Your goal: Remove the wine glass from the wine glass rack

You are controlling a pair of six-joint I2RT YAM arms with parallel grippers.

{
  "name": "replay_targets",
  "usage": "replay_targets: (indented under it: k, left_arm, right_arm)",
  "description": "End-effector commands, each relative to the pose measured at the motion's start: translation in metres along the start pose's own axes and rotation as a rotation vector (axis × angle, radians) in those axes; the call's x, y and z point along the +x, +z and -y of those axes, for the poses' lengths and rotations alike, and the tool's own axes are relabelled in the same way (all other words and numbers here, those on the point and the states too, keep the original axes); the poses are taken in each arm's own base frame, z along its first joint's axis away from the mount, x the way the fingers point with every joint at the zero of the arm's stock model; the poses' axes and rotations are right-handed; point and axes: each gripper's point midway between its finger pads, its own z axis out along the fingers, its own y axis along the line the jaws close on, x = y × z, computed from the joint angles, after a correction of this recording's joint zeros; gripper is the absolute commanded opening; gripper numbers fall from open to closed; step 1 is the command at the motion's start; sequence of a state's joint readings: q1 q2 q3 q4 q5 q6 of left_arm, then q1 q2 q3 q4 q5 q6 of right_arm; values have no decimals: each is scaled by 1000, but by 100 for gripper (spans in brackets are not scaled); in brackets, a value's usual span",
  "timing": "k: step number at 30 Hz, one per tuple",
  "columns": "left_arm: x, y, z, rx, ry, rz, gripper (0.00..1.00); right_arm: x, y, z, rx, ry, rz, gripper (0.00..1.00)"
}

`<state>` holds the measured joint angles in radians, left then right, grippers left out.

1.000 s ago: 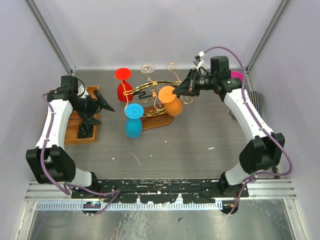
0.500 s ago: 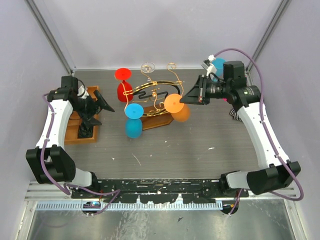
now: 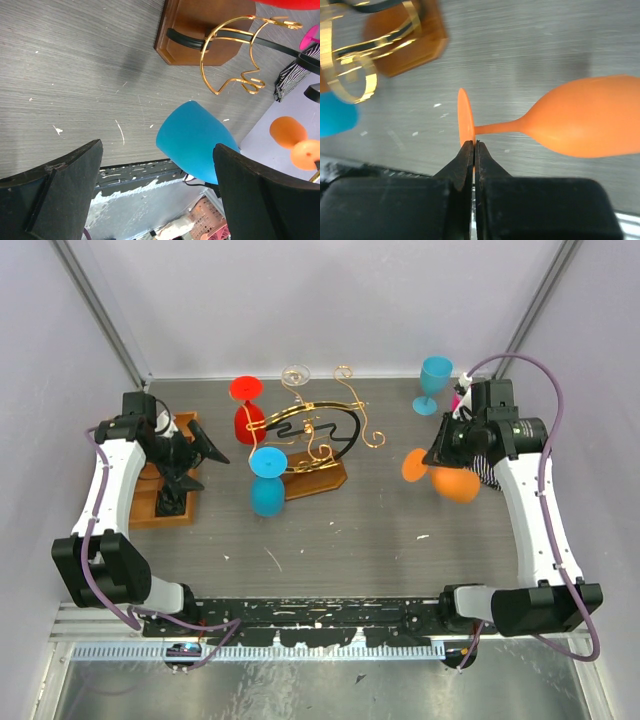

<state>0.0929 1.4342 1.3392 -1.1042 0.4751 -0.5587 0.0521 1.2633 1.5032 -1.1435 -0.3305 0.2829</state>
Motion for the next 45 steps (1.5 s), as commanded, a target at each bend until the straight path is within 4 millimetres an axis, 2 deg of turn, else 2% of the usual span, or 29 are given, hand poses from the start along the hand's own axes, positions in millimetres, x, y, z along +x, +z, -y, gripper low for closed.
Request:
replay_targets:
  k: [1, 4, 9, 11, 14, 18, 20, 23, 31, 36, 43, 45]
  left_arm:
    - [2, -1, 3, 34, 8, -3, 98]
    - [3, 0, 3, 33, 6, -6, 98]
    - [3, 3, 2, 34, -1, -13, 98]
    - [3, 2, 1, 31, 3, -10, 98]
    - [3, 2, 0, 23, 7, -5, 98]
    - [3, 4, -2, 17, 7, -14, 98]
    - [3, 5, -3, 14, 9, -17, 98]
    - [2, 4, -4, 6, 13, -16, 98]
    - [3, 7, -5, 7, 10, -30, 98]
    - [3, 8, -5, 7, 10, -31, 98]
    - [3, 7, -5, 2, 14, -29, 98]
    - [3, 7, -5, 1, 15, -30, 98]
  right_arm:
    - [-12, 1, 76, 398, -36, 72, 1]
    - [-27, 2, 107, 577, -28, 138, 1]
    - [-46, 26, 140, 775, -42, 95, 1]
    - [-57, 35, 142, 845, -76, 106, 1]
    - [-70, 51, 135, 955, -165, 120, 1]
    - [-76, 71, 132, 1195, -330, 100, 1]
    - [-75, 83, 136, 1296, -383, 82, 0]
    - [-69, 103, 141, 1291, -377, 65, 1]
    - [-47, 126, 161, 1352, -426, -15, 1]
    - [-24, 147, 173, 1319, -436, -78, 1]
    - [-5, 172, 185, 1277, -453, -150, 1]
    - [-2, 174, 190, 1298, -470, -167, 1]
